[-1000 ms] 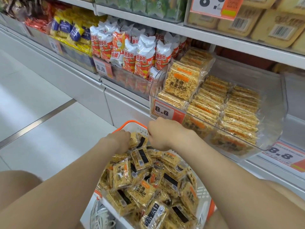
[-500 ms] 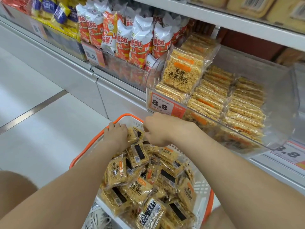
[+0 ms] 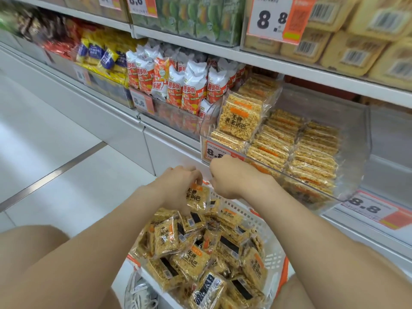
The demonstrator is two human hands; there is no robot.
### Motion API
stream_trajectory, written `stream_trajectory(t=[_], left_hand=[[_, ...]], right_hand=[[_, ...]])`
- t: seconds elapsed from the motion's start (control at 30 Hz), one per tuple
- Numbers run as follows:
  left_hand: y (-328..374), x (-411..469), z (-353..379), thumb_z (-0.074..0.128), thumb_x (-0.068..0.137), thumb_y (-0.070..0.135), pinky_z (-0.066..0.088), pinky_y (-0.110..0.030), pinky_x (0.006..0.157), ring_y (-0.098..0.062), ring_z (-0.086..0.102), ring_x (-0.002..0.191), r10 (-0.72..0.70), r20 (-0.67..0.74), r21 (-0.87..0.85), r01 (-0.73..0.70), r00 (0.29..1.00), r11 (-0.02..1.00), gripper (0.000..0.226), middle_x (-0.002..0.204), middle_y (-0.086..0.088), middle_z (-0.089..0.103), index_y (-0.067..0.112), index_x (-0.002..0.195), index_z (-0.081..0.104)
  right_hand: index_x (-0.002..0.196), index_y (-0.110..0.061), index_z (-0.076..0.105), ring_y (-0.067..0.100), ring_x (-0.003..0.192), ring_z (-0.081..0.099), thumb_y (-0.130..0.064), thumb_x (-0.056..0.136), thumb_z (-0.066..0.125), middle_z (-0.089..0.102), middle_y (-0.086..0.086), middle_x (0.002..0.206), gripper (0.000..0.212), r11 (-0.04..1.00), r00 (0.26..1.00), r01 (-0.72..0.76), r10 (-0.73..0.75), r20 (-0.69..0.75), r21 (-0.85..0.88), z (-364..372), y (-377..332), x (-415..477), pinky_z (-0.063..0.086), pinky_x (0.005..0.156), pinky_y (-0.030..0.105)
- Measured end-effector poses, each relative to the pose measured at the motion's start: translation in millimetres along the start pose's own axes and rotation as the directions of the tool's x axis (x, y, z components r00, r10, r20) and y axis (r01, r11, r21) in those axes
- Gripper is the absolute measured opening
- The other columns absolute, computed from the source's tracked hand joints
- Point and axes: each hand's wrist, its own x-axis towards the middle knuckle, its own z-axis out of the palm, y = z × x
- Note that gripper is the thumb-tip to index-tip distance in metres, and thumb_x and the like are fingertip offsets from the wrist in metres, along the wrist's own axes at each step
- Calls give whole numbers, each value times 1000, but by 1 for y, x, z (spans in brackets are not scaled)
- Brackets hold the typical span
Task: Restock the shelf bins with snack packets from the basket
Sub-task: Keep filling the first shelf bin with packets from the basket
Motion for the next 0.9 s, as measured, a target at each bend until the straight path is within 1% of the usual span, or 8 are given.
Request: stream_trajectory(t=[0.17,0.23,0.3,0.4,0.47,0.57,0.7,0.9], left_hand=[[26,-27,-57,91,56,54,46,-35,83,-15,53,99,97,-59,-69,-101,994,992,80,107,13,48,30,121,51],[33,-37,-79,92,57,50,48,-32,83,-14,52,97,130,-97,-105,-140,987,985,79,108,12,49,28,122,52],[36,-43,-96,94,58,44,49,-31,84,-13,51,98,138,-148,-136,-158,979,978,77,111,11,50,29,121,52],[34,-47,-116,95,56,41,47,-30,86,-11,48,101,136,-267,-196,-192,954,962,77,113,10,49,32,119,51],[34,-44,-124,94,56,41,48,-35,89,-14,47,105,118,-362,-231,-211,925,950,77,114,10,47,35,120,51],[40,-36,-125,91,58,38,45,-41,97,-22,41,115,51,-471,-298,-213,881,930,77,120,10,43,43,123,50],[47,-24,-118,92,63,35,44,-46,104,-26,39,123,-39,-544,-384,-207,838,900,80,129,9,39,47,129,50],[47,-9,-118,98,71,33,55,-41,97,-20,60,117,-215,-525,-472,-71,824,879,104,142,1,52,32,154,36]], right_hand=[[72,-21,40,24,60,58,-34,107,46,48,3,70,38,996,994,-39,47,-103,79,-13,3,-24,61,67,41],[72,-20,48,27,63,62,-35,105,45,54,3,68,36,991,969,-54,82,-235,123,-17,3,-29,60,61,39],[75,-20,58,25,61,62,-33,100,48,59,1,67,30,978,903,-60,138,-407,198,-22,4,-34,52,51,32],[90,-27,60,19,61,62,-37,91,50,64,-4,66,14,930,777,-33,254,-575,366,-32,9,-43,52,56,32],[97,-32,58,17,67,66,-48,84,47,68,-4,66,23,873,743,-44,353,-568,485,-37,13,-48,56,63,36],[99,-32,64,16,67,72,-50,85,50,73,-2,64,27,765,795,-26,406,-451,643,-44,17,-52,60,67,37],[111,-16,66,14,51,71,-22,103,61,74,6,78,11,466,873,87,390,-293,880,-51,23,-57,49,42,24],[138,-20,57,11,81,69,-26,107,58,65,-10,92,31,598,821,26,444,-358,801,-44,45,-43,58,68,30]])
